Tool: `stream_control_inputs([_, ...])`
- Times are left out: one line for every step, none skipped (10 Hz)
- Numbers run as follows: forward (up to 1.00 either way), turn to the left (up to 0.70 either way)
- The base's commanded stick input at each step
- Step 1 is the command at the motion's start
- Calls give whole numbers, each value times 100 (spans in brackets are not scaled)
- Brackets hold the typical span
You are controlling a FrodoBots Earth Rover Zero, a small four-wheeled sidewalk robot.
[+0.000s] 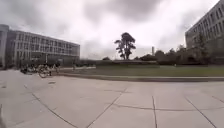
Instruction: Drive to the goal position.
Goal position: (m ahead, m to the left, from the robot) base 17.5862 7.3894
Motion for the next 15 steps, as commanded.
stream_control_inputs([70,35])
stream_control_inputs([70,35])
stream_control_inputs([70,35])
stream_control_inputs([70,35])
stream_control_inputs([70,35])
stream_control_inputs([70,35])
stream_control_inputs([70,35])
stream_control_inputs([70,35])
stream_control_inputs([70,35])
stream_control_inputs([70,35])
stream_control_inputs([70,35])
stream_control_inputs([70,35])
stream_control_inputs([70,35])
stream_control_inputs([70,35])
stream_control_inputs([70,4])
